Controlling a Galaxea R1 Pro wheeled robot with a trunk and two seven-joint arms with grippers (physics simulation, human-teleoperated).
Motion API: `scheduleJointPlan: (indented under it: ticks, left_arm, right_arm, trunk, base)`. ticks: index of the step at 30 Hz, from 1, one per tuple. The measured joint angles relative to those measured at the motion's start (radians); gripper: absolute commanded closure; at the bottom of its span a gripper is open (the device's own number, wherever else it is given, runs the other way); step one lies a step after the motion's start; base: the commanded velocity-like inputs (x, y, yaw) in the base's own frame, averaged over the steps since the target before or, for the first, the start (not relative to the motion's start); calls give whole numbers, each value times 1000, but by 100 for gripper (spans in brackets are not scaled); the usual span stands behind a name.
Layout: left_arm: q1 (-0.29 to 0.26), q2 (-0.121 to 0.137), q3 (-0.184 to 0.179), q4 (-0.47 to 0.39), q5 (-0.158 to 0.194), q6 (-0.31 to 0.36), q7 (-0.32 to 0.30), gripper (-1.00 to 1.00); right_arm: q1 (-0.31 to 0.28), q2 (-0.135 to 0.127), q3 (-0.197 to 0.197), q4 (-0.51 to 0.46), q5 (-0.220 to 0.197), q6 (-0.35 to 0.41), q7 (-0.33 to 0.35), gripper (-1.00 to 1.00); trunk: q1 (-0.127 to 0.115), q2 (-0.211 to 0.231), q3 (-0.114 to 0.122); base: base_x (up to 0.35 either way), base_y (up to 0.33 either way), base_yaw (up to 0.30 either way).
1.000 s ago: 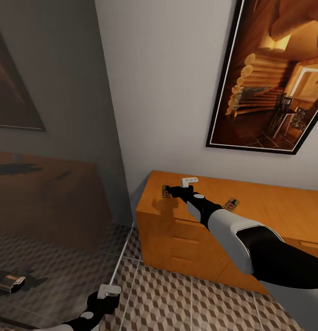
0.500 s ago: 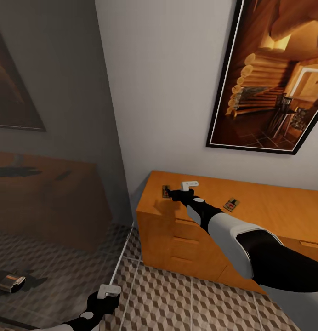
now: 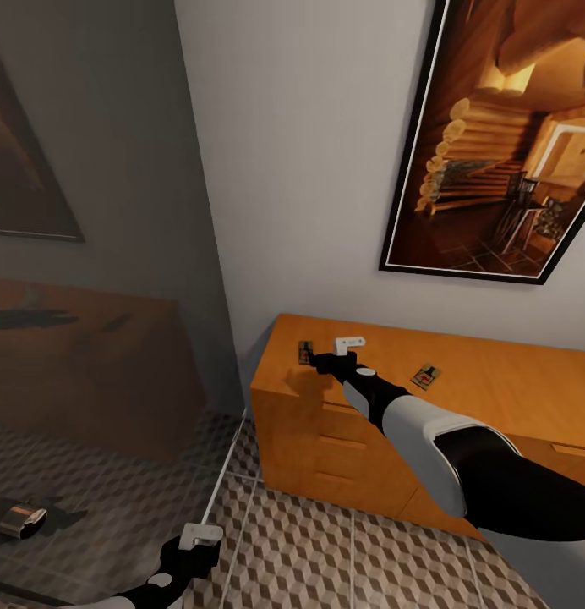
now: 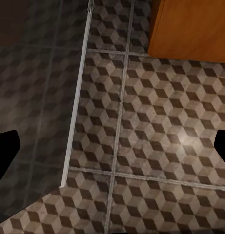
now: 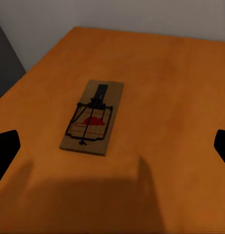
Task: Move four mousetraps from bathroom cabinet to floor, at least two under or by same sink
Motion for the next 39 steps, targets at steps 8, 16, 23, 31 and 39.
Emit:
scheduleJointPlan:
  ticks: [8, 16, 23, 31, 39]
  left_arm:
    - [0, 0, 0, 0, 0, 0, 0, -100]
    - [0, 0, 0, 0, 0, 0, 0, -100]
    - [0, 0, 0, 0, 0, 0, 0, -100]
    - [0, 0, 0, 0, 0, 0, 0, -100]
    - [0, 0, 0, 0, 0, 0, 0, -100]
  right_arm:
    - [1, 0, 0, 0, 0, 0, 0, -100]
    - [2, 0, 0, -1, 0, 2, 0, -100]
    - [2, 0, 0, -1, 0, 2, 0, -100]
    - [2, 0, 1, -2, 1, -4, 4, -100]
    - [2, 0, 6, -4, 9, 14, -21, -100]
  trunk:
    - [0, 0, 0]
    - [0, 0, 0]
    - [0, 0, 0]
    - [0, 0, 0]
    - [0, 0, 0]
  base:
    - [0, 0, 0]
    - [0, 0, 0]
    - [0, 0, 0]
    - [0, 0, 0]
    - [0, 0, 0]
